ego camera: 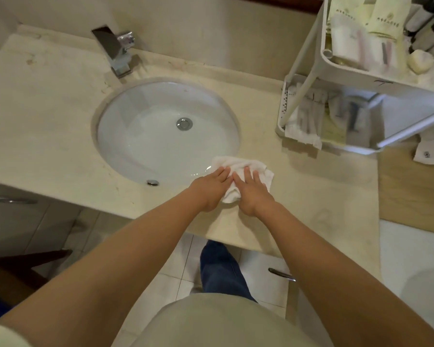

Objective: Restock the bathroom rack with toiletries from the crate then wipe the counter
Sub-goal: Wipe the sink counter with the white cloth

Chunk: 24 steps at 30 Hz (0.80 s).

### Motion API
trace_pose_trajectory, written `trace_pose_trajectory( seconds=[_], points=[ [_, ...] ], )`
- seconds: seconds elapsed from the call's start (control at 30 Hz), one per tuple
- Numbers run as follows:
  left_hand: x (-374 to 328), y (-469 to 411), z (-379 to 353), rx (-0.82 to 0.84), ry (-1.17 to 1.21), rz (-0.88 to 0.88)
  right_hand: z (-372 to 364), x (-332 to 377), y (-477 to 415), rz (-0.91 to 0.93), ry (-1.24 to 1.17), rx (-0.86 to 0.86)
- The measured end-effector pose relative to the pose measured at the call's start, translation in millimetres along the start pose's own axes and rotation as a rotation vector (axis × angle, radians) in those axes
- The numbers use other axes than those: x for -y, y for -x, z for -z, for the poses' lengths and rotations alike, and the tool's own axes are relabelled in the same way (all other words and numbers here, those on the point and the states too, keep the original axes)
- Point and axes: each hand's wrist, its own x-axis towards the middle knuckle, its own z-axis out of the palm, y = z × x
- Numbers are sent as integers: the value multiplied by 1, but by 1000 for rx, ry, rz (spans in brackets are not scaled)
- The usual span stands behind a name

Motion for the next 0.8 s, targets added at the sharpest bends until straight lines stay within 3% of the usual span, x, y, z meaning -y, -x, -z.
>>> trace_pose_trajectory(
  seconds=[0.5, 0.8],
  points=[
    [67, -108, 123, -23, -175, -115, 102, -3, -101, -102, -278, -82],
    [110, -163, 156, -90, -249, -162, 144, 0, -162, -143, -233, -150]
  ],
)
